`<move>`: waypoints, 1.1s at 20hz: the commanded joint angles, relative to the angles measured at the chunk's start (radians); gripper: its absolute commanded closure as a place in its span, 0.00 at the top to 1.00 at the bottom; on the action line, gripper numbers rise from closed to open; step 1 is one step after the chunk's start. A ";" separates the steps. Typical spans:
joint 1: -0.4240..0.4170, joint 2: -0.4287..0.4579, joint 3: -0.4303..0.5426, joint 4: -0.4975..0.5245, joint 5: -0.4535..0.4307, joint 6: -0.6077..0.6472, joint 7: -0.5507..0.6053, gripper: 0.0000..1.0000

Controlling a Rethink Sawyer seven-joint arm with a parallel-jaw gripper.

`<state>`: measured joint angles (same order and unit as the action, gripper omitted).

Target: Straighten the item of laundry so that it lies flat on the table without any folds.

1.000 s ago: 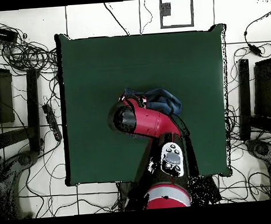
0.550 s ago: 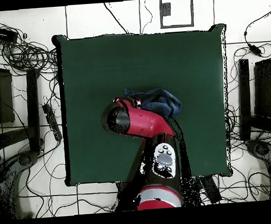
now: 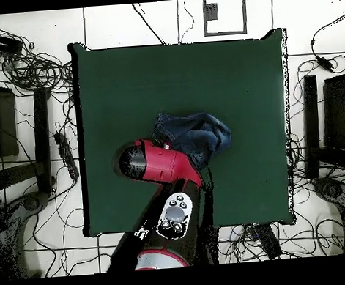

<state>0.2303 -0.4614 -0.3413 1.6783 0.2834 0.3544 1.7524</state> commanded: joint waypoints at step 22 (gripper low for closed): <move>-0.312 -0.029 0.359 0.218 0.028 -0.368 0.309 1.00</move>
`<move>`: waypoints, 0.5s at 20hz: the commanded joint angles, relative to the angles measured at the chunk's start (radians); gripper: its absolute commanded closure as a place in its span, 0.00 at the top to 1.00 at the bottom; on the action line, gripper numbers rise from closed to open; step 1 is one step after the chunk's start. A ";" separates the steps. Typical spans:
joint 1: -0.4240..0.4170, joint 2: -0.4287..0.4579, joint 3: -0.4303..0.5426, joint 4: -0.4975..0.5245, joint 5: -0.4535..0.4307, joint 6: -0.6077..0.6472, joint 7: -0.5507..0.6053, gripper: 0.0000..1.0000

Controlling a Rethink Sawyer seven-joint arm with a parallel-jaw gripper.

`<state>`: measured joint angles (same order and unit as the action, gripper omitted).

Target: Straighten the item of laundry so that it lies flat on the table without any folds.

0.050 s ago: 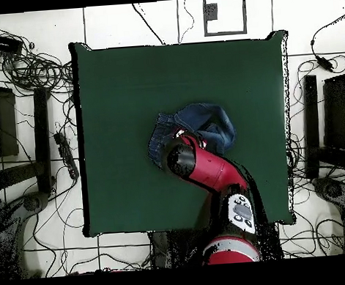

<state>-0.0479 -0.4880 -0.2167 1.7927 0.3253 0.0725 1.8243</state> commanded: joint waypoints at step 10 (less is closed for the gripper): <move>-0.071 0.017 0.332 0.048 -0.039 -0.117 0.184 1.00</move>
<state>-0.1271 -0.5152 -0.0695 1.8361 0.3158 -0.0097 1.8243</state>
